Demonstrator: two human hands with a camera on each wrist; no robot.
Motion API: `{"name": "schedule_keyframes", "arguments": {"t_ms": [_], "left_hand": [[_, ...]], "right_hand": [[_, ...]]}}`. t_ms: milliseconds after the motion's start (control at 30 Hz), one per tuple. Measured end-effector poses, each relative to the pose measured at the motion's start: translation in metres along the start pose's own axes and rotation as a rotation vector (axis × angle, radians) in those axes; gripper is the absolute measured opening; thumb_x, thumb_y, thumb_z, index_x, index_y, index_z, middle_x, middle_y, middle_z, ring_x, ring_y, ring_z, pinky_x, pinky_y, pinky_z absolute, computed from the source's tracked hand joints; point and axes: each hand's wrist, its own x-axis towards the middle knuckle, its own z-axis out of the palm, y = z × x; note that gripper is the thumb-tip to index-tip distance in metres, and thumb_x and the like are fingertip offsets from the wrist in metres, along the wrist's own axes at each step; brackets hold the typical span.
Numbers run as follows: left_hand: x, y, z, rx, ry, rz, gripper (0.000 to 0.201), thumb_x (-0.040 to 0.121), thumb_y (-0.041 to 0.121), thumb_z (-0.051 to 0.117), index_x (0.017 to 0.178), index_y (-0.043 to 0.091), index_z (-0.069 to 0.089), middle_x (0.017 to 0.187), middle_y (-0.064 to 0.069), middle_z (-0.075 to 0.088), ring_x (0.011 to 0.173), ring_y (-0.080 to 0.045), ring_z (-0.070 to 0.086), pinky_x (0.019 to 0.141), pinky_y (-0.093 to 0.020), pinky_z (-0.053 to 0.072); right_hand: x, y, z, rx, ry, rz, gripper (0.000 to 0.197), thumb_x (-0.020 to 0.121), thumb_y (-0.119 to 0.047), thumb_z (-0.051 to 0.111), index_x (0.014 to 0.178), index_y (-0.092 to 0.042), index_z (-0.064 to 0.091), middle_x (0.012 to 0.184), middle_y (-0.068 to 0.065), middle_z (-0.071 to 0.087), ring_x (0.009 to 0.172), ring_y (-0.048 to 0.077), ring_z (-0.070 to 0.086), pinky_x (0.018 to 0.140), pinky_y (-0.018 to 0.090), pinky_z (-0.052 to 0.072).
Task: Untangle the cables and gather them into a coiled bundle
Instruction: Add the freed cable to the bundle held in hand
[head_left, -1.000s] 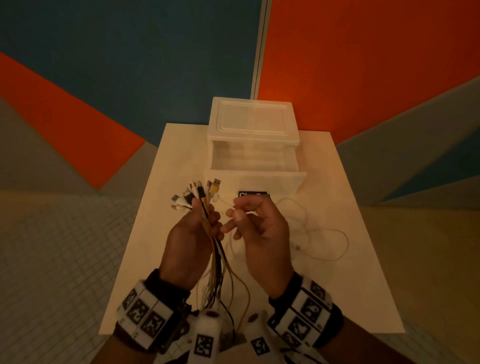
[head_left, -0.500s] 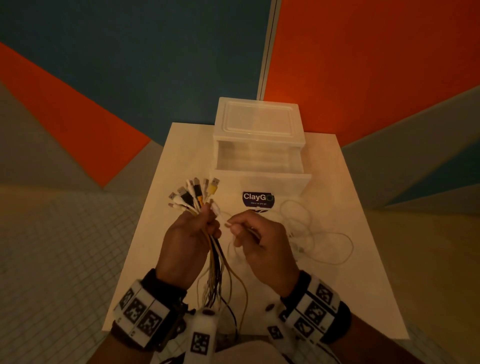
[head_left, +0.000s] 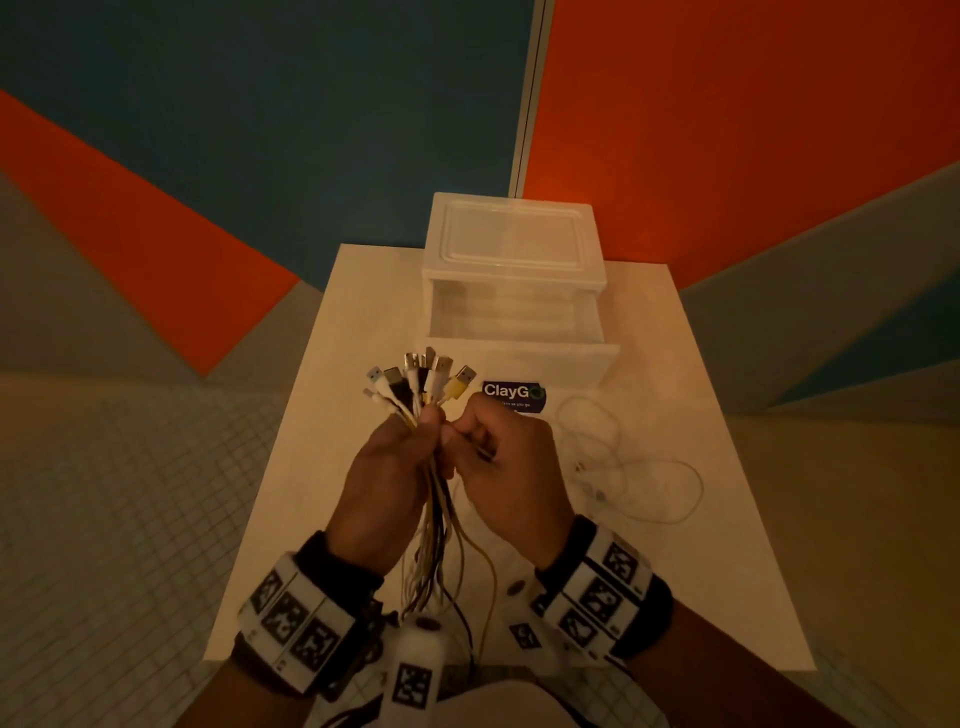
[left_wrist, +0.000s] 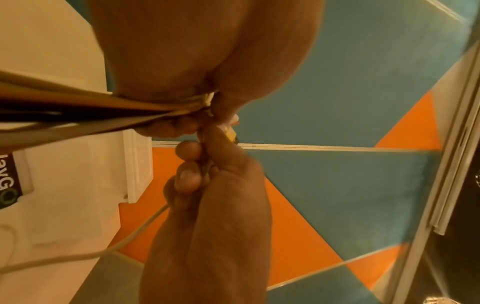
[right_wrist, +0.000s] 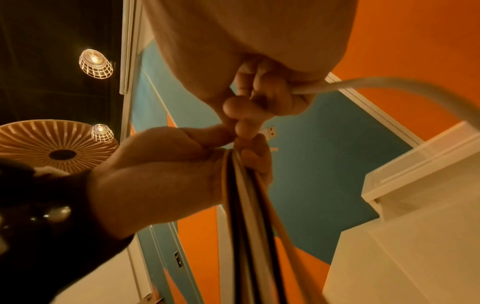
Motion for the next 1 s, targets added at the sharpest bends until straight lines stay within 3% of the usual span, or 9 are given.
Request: {"name": "schedule_keyframes", "arguments": {"t_ms": [167, 267, 333, 467, 567, 633, 700, 867, 1000], "left_hand": [[0.008, 0.005, -0.008, -0.1, 0.064, 0.072, 0.009, 0.093, 0.015, 0.056, 0.086, 0.009, 0.06, 0.083, -0.007, 0.067, 0.085, -0.025, 0.067, 0.08, -0.038, 0.051], [0.015, 0.023, -0.042, -0.367, -0.088, 0.084, 0.022, 0.072, 0.017, 0.073, 0.085, 0.016, 0.055, 0.074, 0.002, 0.056, 0.068, -0.015, 0.059, 0.078, -0.035, 0.054], [0.015, 0.042, -0.066, -0.553, -0.251, 0.073, 0.005, 0.092, 0.014, 0.054, 0.091, 0.015, 0.05, 0.073, 0.002, 0.048, 0.062, -0.012, 0.048, 0.071, -0.029, 0.048], [0.011, 0.069, -0.098, -0.731, -0.341, 0.043, 0.034, 0.108, 0.022, 0.014, 0.106, 0.005, 0.043, 0.082, -0.011, 0.045, 0.072, -0.025, 0.044, 0.076, -0.038, 0.037], [0.007, 0.068, -0.08, -0.551, -0.332, 0.016, 0.011, 0.099, 0.011, 0.038, 0.098, 0.006, 0.048, 0.076, -0.005, 0.047, 0.063, -0.017, 0.046, 0.064, -0.03, 0.04], [0.001, 0.05, -0.055, -0.237, -0.145, 0.019, 0.013, 0.078, 0.009, 0.059, 0.087, 0.011, 0.05, 0.069, -0.002, 0.048, 0.049, -0.008, 0.039, 0.049, -0.021, 0.037], [-0.004, 0.029, -0.027, 0.002, -0.038, 0.061, 0.009, 0.09, 0.008, 0.052, 0.082, 0.009, 0.049, 0.071, -0.011, 0.057, 0.044, -0.008, 0.036, 0.047, -0.023, 0.035], [-0.008, 0.013, 0.0, 0.064, 0.0, 0.108, 0.026, 0.1, 0.013, 0.045, 0.076, 0.007, 0.052, 0.069, -0.009, 0.058, 0.048, -0.011, 0.044, 0.056, -0.031, 0.037], [-0.002, 0.048, -0.027, -0.206, -0.142, 0.187, 0.025, 0.069, 0.013, 0.071, 0.081, 0.015, 0.049, 0.068, 0.005, 0.053, 0.051, -0.005, 0.035, 0.055, -0.021, 0.031]], "right_hand": [[-0.006, 0.025, -0.015, 0.156, -0.28, 0.057, 0.02, 0.101, -0.019, 0.046, 0.083, -0.017, 0.054, 0.064, -0.015, 0.053, 0.058, 0.001, 0.045, 0.058, 0.016, 0.033], [-0.028, 0.078, -0.025, 0.14, -0.435, 0.216, 0.027, 0.102, -0.026, 0.039, 0.08, -0.021, 0.054, 0.069, -0.018, 0.052, 0.063, -0.002, 0.042, 0.064, 0.015, 0.034], [-0.041, 0.131, -0.036, 0.035, -0.473, 0.353, 0.03, 0.1, -0.025, 0.039, 0.074, -0.029, 0.053, 0.07, -0.012, 0.051, 0.065, 0.003, 0.043, 0.066, 0.022, 0.038], [-0.043, 0.194, -0.051, -0.059, -0.399, 0.533, 0.029, 0.096, -0.028, 0.044, 0.069, -0.025, 0.051, 0.071, -0.006, 0.054, 0.068, 0.009, 0.049, 0.073, 0.035, 0.045], [-0.021, 0.157, -0.037, -0.047, -0.222, 0.422, 0.029, 0.1, -0.025, 0.045, 0.071, -0.022, 0.05, 0.066, -0.012, 0.054, 0.062, 0.002, 0.049, 0.068, 0.024, 0.041], [-0.004, 0.104, -0.027, -0.024, -0.081, 0.234, 0.028, 0.098, -0.031, 0.047, 0.074, -0.019, 0.053, 0.065, -0.012, 0.055, 0.059, 0.002, 0.047, 0.061, 0.02, 0.038], [0.004, 0.055, -0.02, -0.042, 0.002, 0.061, 0.031, 0.096, -0.035, 0.046, 0.077, -0.012, 0.056, 0.065, -0.004, 0.056, 0.059, 0.008, 0.048, 0.058, 0.025, 0.038], [-0.015, 0.001, -0.001, 0.002, -0.142, -0.12, 0.021, 0.1, -0.022, 0.045, 0.085, -0.015, 0.057, 0.077, -0.015, 0.053, 0.067, 0.004, 0.052, 0.062, 0.021, 0.042], [-0.039, 0.068, -0.002, 0.014, -0.291, 0.072, 0.024, 0.101, -0.022, 0.039, 0.08, -0.014, 0.05, 0.073, -0.012, 0.05, 0.067, -0.004, 0.045, 0.066, 0.016, 0.037]]}}
